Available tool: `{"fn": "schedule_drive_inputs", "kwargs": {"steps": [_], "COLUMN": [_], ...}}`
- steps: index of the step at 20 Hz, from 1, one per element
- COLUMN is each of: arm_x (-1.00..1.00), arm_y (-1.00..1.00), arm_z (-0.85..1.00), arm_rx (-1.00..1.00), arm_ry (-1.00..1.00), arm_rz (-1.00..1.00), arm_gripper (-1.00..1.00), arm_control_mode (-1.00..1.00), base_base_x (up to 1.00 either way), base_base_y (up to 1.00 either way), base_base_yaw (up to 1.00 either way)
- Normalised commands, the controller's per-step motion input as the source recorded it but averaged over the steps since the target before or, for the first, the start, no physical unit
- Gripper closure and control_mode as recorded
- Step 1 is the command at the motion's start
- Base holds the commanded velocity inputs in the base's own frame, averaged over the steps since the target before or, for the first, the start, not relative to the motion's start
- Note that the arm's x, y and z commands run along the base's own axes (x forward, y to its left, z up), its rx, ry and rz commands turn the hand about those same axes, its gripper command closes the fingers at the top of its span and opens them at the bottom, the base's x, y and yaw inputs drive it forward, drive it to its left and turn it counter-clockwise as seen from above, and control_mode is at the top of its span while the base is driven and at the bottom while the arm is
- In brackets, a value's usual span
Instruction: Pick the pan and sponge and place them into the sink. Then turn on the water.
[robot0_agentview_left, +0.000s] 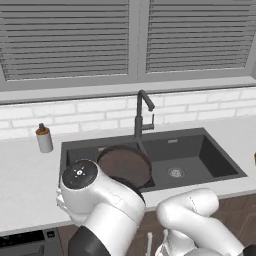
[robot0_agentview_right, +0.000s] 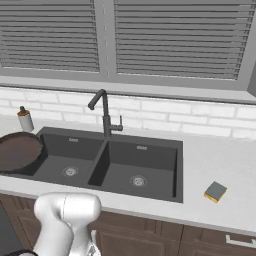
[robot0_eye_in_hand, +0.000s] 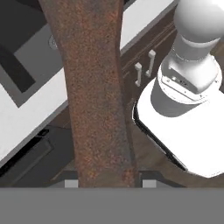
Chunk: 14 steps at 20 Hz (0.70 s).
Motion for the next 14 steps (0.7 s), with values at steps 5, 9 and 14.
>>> {"fn": "schedule_drive_inputs", "kwargs": {"steps": [5, 9, 14], "arm_x": [-0.08, -0.09, 0.03], "arm_y": [-0.93, -0.64, -0.48], "arm_z": [0.19, 0.52, 0.64], "arm_rx": [0.0, 0.0, -0.03], "arm_ry": [0.09, 0.11, 0.03], "arm_rz": [-0.14, -0.11, -0.08], "arm_gripper": [1.0, 1.0, 1.0], "arm_control_mode": [-1.0, -1.0, -1.0], "base_base_x": [0.0, 0.0, 0.0], "base_base_y": [0.0, 0.0, 0.0], "base_base_yaw": [0.0, 0.0, 0.0]}}
